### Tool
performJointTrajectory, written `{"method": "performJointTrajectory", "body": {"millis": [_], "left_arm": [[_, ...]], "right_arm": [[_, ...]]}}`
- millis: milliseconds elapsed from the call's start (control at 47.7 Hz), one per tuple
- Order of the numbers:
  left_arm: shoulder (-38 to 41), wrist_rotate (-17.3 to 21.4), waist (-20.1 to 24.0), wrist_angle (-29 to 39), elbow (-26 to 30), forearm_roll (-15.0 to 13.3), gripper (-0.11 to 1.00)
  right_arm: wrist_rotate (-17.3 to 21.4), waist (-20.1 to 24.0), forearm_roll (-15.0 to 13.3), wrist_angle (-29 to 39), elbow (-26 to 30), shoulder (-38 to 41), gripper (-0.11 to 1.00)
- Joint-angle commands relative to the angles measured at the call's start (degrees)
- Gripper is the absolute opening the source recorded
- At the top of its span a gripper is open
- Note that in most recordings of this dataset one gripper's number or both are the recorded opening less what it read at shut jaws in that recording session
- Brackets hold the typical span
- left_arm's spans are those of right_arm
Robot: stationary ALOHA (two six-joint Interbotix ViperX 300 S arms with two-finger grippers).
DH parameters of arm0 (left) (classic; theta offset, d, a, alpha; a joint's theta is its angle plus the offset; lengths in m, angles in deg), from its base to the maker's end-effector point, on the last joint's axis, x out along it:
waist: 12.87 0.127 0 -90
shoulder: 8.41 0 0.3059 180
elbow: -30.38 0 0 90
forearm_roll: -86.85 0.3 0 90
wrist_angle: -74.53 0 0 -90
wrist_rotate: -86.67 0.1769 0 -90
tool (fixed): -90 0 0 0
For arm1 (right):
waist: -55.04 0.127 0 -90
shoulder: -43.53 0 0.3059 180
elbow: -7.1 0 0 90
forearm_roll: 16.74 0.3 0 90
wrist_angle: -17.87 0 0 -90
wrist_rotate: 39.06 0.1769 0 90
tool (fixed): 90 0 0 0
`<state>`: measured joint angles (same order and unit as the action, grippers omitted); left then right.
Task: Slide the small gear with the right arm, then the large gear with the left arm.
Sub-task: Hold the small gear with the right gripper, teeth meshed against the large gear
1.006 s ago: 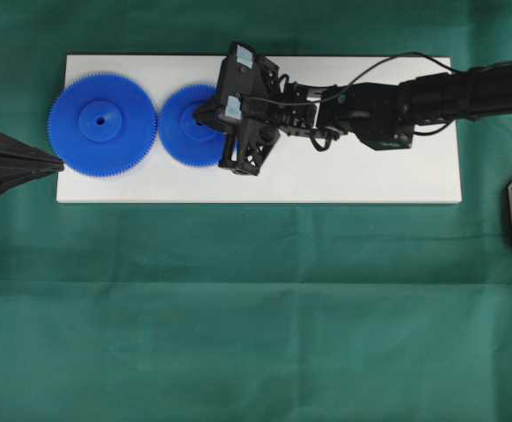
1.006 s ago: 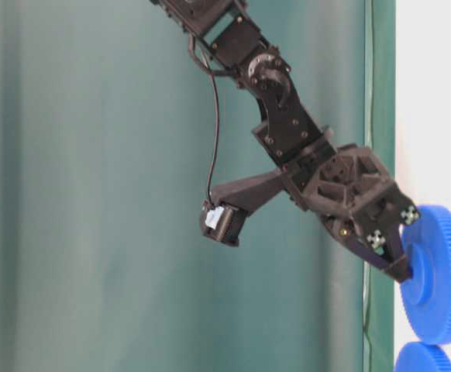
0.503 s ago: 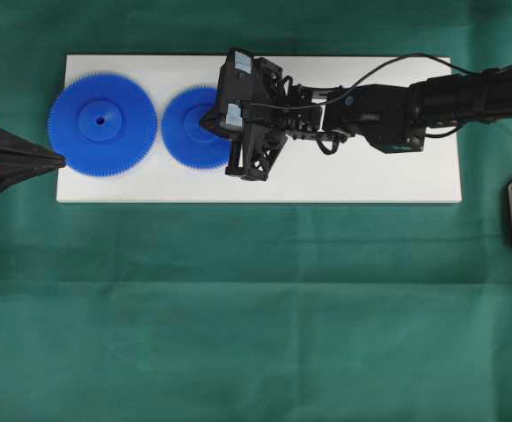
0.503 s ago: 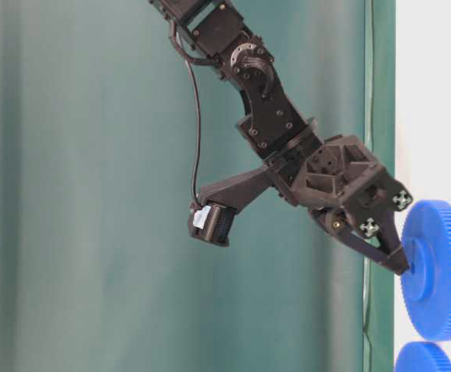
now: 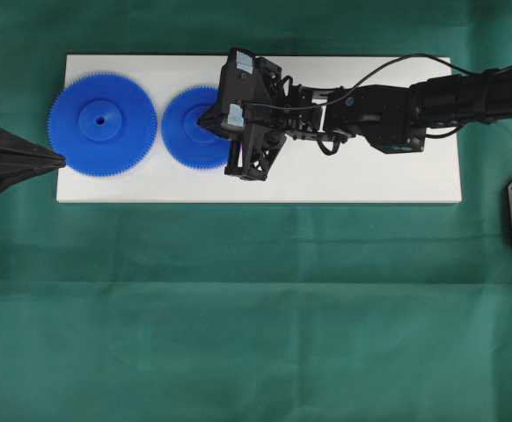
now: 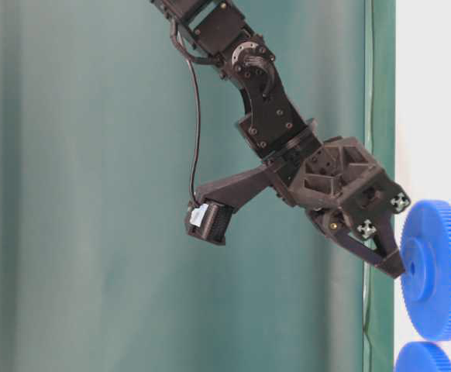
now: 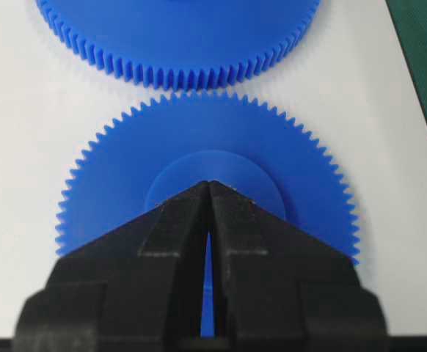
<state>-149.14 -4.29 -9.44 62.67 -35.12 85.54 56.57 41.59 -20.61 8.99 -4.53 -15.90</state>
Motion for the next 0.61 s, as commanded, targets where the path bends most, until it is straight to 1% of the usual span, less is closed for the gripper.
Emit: {"method": "performJointTrajectory", "body": {"millis": [0,587], "left_arm": [[0.6,0.0,0.2,-0.2,0.8,-0.2,0.00],[0.6,0.0,0.2,-0.2,0.7,-0.2,0.00]], "right_arm": [[-0.1,0.2,-0.2,-0.8,0.4,-1.0,0.51],[-0.1,0.1,-0.2,-0.5,0.4,1.1,0.51]]}}
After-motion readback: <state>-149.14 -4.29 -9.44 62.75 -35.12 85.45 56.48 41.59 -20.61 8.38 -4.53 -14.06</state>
